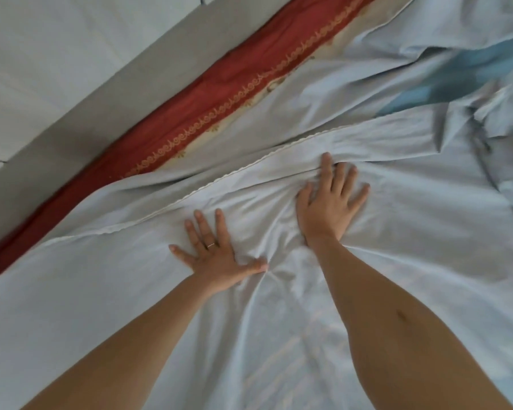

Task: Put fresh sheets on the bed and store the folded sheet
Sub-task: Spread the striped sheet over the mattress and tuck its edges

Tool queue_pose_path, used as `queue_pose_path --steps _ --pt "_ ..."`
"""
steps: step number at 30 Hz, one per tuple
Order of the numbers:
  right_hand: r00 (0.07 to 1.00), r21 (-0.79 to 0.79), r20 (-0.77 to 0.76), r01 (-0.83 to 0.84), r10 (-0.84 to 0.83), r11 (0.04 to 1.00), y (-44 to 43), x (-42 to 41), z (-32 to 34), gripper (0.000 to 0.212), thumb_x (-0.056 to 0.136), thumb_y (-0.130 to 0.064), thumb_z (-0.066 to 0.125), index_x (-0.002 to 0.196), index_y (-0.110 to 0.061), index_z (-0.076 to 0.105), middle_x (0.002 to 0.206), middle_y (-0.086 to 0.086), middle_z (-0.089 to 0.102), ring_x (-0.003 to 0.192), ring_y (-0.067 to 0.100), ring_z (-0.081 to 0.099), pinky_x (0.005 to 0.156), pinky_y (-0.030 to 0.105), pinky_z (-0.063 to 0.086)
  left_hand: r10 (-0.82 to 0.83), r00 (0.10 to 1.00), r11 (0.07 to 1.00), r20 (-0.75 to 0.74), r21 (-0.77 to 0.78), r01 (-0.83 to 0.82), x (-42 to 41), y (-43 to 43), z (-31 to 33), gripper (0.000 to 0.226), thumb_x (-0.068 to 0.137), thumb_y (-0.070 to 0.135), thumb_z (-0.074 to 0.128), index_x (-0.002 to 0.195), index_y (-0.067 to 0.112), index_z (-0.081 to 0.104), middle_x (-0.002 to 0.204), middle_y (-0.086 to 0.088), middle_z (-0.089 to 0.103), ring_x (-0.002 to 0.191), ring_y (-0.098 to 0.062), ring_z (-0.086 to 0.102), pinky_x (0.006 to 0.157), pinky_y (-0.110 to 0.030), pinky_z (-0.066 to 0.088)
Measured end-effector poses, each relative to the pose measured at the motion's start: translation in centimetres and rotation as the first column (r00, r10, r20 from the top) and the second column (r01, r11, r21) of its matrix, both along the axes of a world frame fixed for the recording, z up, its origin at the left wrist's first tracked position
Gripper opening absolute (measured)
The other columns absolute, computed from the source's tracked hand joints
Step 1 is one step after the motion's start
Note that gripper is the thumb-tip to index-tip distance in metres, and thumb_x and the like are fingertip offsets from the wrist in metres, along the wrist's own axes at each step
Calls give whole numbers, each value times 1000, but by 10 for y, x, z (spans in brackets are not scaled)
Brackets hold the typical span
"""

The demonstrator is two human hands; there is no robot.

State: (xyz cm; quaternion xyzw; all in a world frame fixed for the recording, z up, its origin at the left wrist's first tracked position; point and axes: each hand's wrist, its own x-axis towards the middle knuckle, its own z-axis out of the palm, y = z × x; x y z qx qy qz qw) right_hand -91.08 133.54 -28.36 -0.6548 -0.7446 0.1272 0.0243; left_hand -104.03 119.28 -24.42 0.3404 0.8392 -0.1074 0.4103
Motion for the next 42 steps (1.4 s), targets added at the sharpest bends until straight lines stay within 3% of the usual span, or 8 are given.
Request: queue_pose_path --steps 4,6,17,23,30,34,38,42 --pt "1000 12 0 15 -15 1000 6 -1 -3 68 87 -36 36 151 -27 14 154 7 28 145 25 12 115 53 -3 163 987 958 -11 239 -156 -11 2 17 89 77 78 28 149 28 12 156 -10 2 144 -26 -1 110 -56 4" --pt "1000 -6 13 15 -15 1000 7 -1 -3 68 87 -36 35 151 -26 14 153 8 29 145 25 13 114 51 -5 278 958 796 67 543 -269 -37 23 41 39 94 43 36 105 12 57 118 -13 54 115 -29 48 95 -43 35" --pt "999 1 -19 45 -45 999 9 -4 -2 69 83 -32 40 149 -23 23 149 11 36 143 27 19 115 47 -2 32 999 921 -21 388 -22 -116 180 20 18 91 24 58 93 6 61 100 -20 63 100 -35 58 76 -34 41" --pt "998 54 -30 51 -49 997 9 -4 -5 69 81 -32 38 148 -23 25 145 13 40 142 28 23 115 48 1 66 924 838 -377 524 154 -144 207 13 22 96 21 44 101 6 60 115 -19 55 104 -38 54 77 -40 39" --pt "997 96 -49 56 -51 994 9 -5 -10 69 81 -32 36 148 -23 24 145 13 39 142 28 23 115 48 1 339 938 544 -68 828 -136 -130 218 -15 20 84 -7 43 102 -3 52 114 -19 50 99 -30 52 79 -24 34" --pt "998 68 -34 56 -54 996 7 -4 -10 70 81 -33 36 149 -24 22 148 11 37 143 26 19 115 48 0 -51 995 443 -80 892 94 -103 175 1 31 85 9 53 113 -2 51 124 -22 41 109 -24 48 98 -29 36" --pt "998 70 -35 59 -56 996 8 -6 -9 69 81 -33 36 149 -23 24 147 10 38 143 27 20 116 49 1 -578 724 405 -378 637 656 -88 84 12 58 78 44 59 126 12 50 132 -17 45 116 -31 42 98 -43 33" --pt "999 79 -19 52 -51 996 8 -5 -10 69 81 -32 37 149 -23 24 148 11 37 143 26 20 115 48 1 -496 771 567 -399 523 636 -118 48 13 60 68 5 69 124 11 50 113 -10 59 95 -31 58 75 -40 47"
